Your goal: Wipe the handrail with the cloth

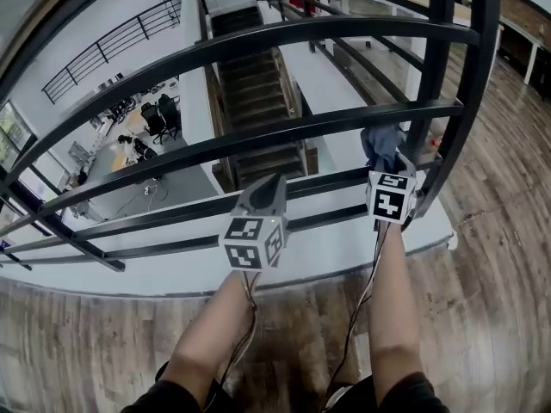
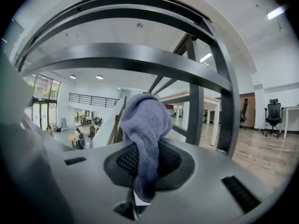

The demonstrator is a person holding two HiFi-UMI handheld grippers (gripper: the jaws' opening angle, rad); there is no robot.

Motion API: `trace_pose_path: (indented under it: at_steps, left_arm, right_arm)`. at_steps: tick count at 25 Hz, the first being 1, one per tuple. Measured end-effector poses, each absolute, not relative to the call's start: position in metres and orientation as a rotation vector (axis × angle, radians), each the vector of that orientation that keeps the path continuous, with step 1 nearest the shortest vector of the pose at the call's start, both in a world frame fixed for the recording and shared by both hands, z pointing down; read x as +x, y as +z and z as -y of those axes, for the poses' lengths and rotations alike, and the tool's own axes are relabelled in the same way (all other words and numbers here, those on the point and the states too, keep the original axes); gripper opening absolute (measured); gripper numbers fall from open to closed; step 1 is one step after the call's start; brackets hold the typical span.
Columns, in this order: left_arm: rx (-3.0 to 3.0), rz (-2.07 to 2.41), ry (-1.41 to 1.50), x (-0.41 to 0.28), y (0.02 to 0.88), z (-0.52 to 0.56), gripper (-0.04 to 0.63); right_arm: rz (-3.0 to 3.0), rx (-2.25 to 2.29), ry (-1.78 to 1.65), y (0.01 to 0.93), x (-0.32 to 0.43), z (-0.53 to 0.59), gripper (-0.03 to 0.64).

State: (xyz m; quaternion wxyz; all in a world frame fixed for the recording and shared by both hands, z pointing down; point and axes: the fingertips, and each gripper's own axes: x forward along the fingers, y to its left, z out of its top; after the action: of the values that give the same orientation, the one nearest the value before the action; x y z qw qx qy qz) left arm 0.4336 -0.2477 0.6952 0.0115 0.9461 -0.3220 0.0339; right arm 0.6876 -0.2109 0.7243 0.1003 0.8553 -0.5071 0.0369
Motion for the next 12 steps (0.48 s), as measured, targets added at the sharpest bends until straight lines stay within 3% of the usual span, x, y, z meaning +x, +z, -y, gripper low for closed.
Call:
trace_pose_path:
  at_steps: [12]
  left_arm:
    - [2.86,1.548,0.144,0.134,0.676,0.342,0.003]
  right_arm:
    - [1.809,2.246,-0.055,0.739,0.339,0.299,0.054]
